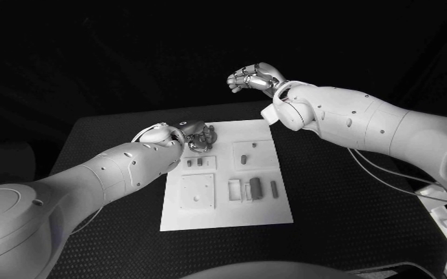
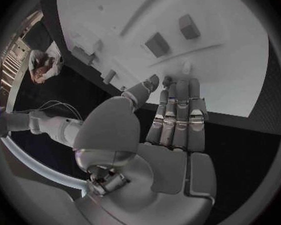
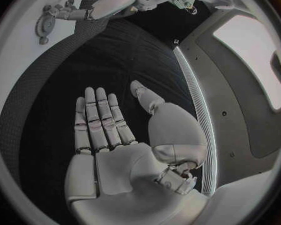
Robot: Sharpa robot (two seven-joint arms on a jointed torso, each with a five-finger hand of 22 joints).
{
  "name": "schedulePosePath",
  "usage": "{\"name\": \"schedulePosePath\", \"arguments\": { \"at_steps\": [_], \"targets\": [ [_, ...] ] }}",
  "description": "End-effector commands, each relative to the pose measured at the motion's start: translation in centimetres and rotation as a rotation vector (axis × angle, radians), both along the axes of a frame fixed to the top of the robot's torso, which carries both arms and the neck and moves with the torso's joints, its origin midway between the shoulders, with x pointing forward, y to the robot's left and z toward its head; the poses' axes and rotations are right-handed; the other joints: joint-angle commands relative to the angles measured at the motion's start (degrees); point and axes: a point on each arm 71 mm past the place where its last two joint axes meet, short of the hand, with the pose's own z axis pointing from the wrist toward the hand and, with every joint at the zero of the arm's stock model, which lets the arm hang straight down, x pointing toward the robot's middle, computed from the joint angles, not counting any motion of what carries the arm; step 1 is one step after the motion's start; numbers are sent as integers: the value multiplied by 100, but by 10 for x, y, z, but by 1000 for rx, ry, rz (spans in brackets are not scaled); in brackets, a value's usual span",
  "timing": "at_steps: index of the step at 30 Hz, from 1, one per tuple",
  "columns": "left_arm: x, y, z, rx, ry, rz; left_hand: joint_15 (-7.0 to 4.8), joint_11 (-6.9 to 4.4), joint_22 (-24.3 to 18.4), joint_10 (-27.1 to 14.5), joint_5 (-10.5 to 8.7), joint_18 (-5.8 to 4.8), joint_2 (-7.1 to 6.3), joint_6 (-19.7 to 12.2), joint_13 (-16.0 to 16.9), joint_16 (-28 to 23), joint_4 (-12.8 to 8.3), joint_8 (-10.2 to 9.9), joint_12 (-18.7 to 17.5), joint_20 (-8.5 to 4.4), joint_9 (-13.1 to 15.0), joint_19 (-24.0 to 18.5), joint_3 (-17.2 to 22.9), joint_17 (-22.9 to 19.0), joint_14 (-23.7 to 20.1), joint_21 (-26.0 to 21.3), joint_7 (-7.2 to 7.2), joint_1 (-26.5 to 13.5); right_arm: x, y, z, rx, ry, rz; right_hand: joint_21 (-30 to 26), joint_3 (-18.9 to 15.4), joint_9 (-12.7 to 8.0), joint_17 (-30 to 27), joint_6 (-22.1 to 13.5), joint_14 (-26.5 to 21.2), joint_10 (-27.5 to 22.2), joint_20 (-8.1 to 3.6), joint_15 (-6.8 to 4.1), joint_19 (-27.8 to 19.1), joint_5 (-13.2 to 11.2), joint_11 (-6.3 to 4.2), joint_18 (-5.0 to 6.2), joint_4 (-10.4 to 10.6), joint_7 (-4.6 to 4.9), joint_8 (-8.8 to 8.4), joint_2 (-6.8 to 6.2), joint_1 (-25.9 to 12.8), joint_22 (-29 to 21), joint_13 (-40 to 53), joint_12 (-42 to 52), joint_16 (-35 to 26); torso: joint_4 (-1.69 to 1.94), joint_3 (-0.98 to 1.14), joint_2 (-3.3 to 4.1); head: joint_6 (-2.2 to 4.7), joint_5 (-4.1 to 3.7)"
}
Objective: Assemble the parts on the task board
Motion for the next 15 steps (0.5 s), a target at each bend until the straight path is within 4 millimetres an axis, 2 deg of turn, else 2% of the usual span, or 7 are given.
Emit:
{"name": "schedulePosePath", "arguments": {
  "at_steps": [1,10,13,15],
  "targets": [
    [-1,-4,1,-3,-4,-20,7,17,4,31,-6,13,20,-47,-19,1,12,-32,-61,6,-18,5,-29,19,-26,-13,-9,68,0,2,1,0,-6,11,-15,1,-5,-9,-29,-36,5,14,1,-43,-6,11,-13,6,111,4,-5,-42,6,-5,-34,-5,0,-1,-3,0,-5],
    [-3,-5,-6,17,40,-24,23,56,6,-117,-6,-1,34,-82,-77,-20,14,-55,-179,11,-47,-17,-31,46,-61,-31,-24,68,-1,4,2,2,-6,17,-14,1,-6,-10,-30,-39,5,14,2,-46,-6,11,-15,6,112,5,-5,-41,9,-4,-35,-5,-3,1,3,0,-29],
    [-2,-2,-8,23,45,-17,20,57,12,-125,-6,1,51,-57,-87,-14,17,-42,-196,7,-49,-7,-33,63,-52,-28,-15,62,-1,4,2,2,-6,18,-14,2,-6,-10,-29,-40,6,14,2,-47,-6,11,-15,7,112,5,-4,-41,9,-4,-36,-4,2,-4,1,-4,-72],
    [-1,0,-9,31,56,-13,18,56,16,-122,-5,1,66,-22,-94,-14,17,-25,-206,6,-50,-6,-33,77,-51,-29,-1,59,-1,4,2,2,-7,18,-14,2,-6,-11,-29,-40,6,14,3,-47,-6,11,-15,7,112,6,-4,-41,10,-4,-36,-4,1,-3,0,-11,-74]
  ]
}}
